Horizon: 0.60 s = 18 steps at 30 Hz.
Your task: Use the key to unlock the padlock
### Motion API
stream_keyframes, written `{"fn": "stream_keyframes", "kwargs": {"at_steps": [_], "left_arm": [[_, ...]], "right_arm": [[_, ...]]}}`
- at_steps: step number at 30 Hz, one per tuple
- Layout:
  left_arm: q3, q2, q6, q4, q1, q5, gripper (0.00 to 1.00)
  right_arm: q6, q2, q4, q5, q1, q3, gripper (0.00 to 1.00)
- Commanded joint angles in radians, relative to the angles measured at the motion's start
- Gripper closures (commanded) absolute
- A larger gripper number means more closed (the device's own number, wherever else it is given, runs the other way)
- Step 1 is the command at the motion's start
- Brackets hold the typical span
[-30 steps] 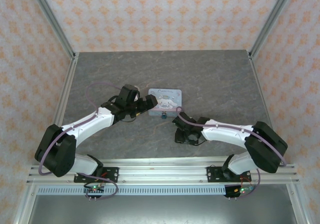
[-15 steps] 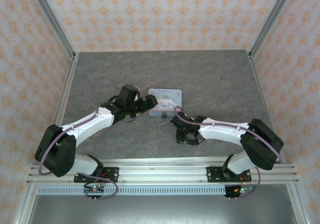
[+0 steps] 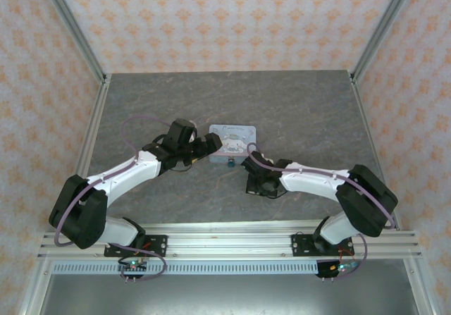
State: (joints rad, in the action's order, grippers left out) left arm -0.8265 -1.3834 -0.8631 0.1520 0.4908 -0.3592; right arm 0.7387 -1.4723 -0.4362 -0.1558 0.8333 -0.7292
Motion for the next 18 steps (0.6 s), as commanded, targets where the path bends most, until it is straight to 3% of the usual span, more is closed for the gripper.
{"fn": "stream_keyframes", "kwargs": {"at_steps": [1,3,5,18], "left_arm": [[0.010,0.020,0.005,0.001,0.007,0.017,0.00],[0.011,0.021,0.005,0.000,0.007,0.018,0.00],[0.012,0.023,0.005,0.000,0.007,0.019,0.00],[0.013,0.022,-0.001,-0.010,0.009,0.013,0.00]], "right_arm": [[0.030,0.028,0.043,-0.020,-0.020,0.054,0.96],[0.029,0.044,0.036,-0.021,-0.020,0.058,0.75],[0.029,0.059,0.026,-0.018,-0.020,0.057,0.65],[0.018,0.013,-0.012,0.017,-0.019,0.006,0.62]]}}
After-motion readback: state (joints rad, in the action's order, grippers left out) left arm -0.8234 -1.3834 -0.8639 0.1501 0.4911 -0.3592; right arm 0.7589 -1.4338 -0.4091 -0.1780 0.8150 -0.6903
